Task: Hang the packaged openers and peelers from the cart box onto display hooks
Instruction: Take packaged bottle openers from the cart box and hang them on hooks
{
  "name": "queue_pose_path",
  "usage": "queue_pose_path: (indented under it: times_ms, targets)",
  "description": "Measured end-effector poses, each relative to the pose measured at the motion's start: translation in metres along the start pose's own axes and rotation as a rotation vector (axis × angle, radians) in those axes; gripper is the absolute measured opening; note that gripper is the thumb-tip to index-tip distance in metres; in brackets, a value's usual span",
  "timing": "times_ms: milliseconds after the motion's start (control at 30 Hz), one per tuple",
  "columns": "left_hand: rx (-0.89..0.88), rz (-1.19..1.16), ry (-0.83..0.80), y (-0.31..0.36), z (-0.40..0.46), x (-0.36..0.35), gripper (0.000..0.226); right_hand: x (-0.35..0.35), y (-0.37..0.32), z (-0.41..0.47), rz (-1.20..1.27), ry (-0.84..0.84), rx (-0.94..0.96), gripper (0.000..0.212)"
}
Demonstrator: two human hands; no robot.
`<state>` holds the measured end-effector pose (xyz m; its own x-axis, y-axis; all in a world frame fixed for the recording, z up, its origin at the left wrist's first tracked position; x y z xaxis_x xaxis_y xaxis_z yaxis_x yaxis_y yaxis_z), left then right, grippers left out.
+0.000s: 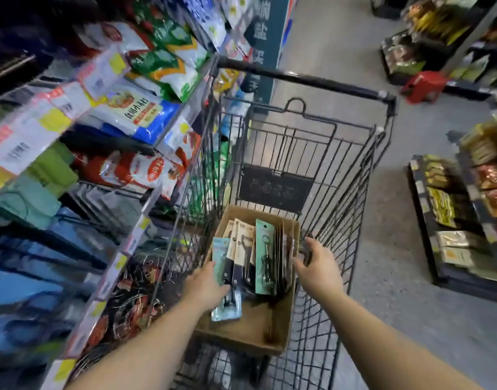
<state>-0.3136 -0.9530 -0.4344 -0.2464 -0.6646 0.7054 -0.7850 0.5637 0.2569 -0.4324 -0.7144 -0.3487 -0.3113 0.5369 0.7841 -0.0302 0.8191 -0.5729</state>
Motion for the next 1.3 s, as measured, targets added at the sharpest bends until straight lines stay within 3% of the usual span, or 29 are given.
queue_pose_path:
  times_ms: [400, 633, 867, 1167, 1233, 1300]
  targets:
    - [0.242, -0.190, -0.169, -0.037, 0.061, -0.090, 0.079, -0.095, 0.059, 0.039, 0.036, -0.140, -0.060, 0.059]
    - [0.484, -0.509, -0.193, -0.054, 0.085, -0.138, 0.106, -0.123, 0.071, 0.042, 0.082, -0.151, -0.003, 0.056]
    - [0.484, -0.552, -0.162, -0.048, 0.084, -0.144, 0.066, -0.125, 0.069, 0.037, 0.156, -0.150, -0.007, 0.055]
    - [0.444, -0.573, -0.042, -0.070, 0.054, -0.097, 0.018, -0.129, 0.030, 0.027, 0.234, -0.233, 0.022, 0.058]
    - [0.454, -0.612, -0.046, -0.070, 0.051, -0.098, 0.012, -0.132, 0.027, 0.022, 0.245, -0.270, 0.018, 0.058]
    - [0.471, -0.623, -0.072, -0.070, 0.052, -0.105, 0.021, -0.132, 0.029, 0.019, 0.267, -0.280, 0.010, 0.058]
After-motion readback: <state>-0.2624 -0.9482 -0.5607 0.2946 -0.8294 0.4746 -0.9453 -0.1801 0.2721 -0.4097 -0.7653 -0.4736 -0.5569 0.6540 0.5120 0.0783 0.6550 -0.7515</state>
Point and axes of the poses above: each hand's wrist, its own z-axis towards the middle knuckle, its own x-axis out of the back of the hand, y = z × x, the point moved 8 cm from there along z, towards the middle knuckle, and after that the axes turned 9 degrees about x, right-handed, at the moved point
